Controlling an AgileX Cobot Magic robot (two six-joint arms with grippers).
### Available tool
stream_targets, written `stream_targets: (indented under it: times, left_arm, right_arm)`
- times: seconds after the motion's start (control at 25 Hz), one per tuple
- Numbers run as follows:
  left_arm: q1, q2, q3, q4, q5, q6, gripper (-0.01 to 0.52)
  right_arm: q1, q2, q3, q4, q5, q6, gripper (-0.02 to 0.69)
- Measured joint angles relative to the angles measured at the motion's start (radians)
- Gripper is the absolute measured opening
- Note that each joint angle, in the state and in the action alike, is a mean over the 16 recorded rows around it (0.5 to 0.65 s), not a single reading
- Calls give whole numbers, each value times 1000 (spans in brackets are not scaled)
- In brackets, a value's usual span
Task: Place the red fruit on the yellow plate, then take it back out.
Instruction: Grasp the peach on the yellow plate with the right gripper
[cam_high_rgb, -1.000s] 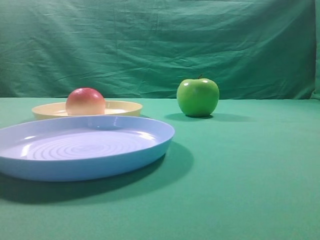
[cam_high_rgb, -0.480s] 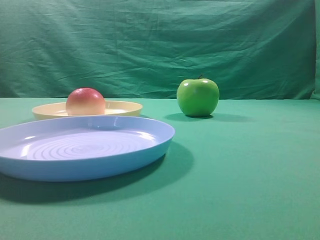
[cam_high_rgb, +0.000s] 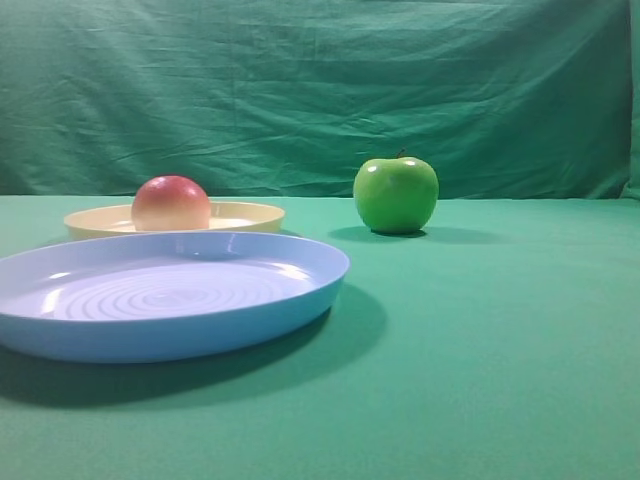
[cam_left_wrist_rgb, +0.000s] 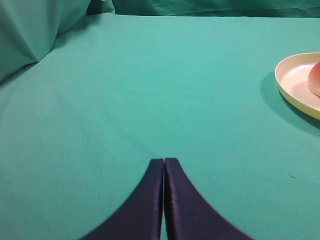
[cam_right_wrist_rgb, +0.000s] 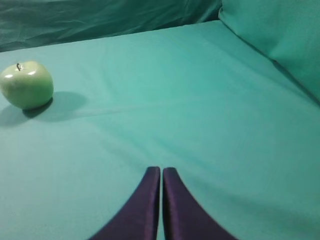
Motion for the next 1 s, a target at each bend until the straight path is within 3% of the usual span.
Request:
stream_targets:
  times: [0.56,0.76,1.0]
  left_arm:
    - [0,0,0,0,0,0,0]
    - [0,0,0,0,0,0,0]
    - [0,0,0,0,0,-1,0]
  right_arm:
    - [38,83,-82,0,-239,2,0]
    - [101,201,-219,0,-204,-3,0]
    - [223,394,-444,0,-46,-27,0]
